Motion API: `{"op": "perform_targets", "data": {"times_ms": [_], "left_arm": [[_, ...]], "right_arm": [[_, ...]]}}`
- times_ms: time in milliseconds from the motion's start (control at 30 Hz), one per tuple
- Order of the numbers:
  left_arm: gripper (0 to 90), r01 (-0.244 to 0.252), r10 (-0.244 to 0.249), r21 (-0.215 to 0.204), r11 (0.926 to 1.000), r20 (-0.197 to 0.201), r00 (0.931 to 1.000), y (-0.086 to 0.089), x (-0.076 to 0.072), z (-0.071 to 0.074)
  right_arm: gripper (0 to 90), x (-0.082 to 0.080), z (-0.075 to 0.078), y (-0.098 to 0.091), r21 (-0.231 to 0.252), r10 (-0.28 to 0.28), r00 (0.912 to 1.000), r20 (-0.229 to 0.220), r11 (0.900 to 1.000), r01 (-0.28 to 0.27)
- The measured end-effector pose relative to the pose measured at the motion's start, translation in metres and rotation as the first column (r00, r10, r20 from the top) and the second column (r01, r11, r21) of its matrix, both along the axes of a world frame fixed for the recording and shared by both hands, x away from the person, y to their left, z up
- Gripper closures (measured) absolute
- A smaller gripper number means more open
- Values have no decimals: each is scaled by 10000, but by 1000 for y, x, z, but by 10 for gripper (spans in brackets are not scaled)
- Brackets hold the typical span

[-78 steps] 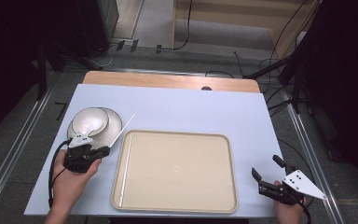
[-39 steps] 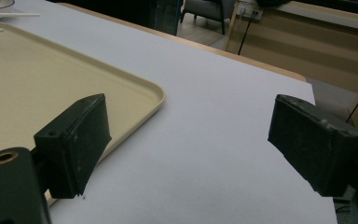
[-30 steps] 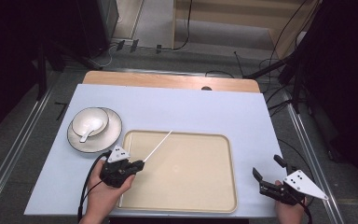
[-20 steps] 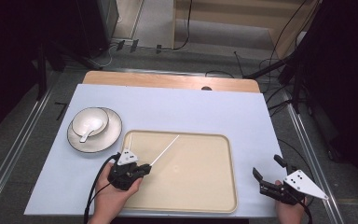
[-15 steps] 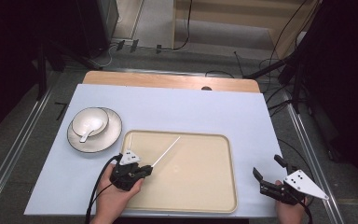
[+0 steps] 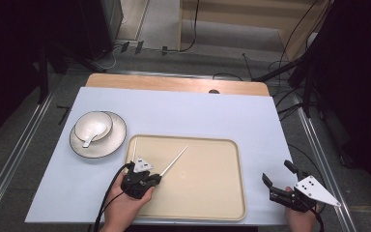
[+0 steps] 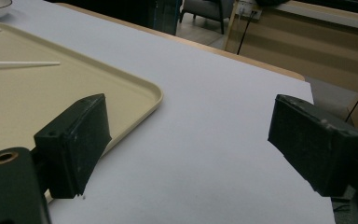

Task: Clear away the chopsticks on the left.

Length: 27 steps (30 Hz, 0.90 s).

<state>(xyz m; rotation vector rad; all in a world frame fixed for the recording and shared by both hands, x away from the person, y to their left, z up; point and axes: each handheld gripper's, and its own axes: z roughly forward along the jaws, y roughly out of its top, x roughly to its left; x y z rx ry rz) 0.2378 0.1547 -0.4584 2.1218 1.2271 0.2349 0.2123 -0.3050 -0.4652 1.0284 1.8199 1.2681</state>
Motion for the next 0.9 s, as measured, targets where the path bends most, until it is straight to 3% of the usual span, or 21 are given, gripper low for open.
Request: {"op": "perform_targets", "data": {"times_ms": [267, 533, 700, 767, 900], "left_arm": [[844, 116, -121, 325, 9994, 153, 9998, -3, -2, 0], [791, 188, -188, -85, 9998, -28, 9998, -1, -1, 0], [709, 479, -488, -325, 9983, -300, 9984, 3, 4, 2], [687, 445, -454, -345, 9984, -265, 9986, 5, 7, 3], [717, 363, -373, -844, 9958, -105, 9992, 9, 14, 13]], "right_arm": [[130, -1, 1, 1, -33, 23, 10000, 8, 10000, -23], [130, -1, 1, 2, -95, 52, 10000, 32, 9999, -51], [130, -1, 1, 0, -77, -13, 10000, 18, 10000, 13], [130, -1, 1, 0, -33, -37, 10000, 29, 10000, 37], [130, -1, 1, -2, 19, -100, 9999, 22, 9999, 100]]}}
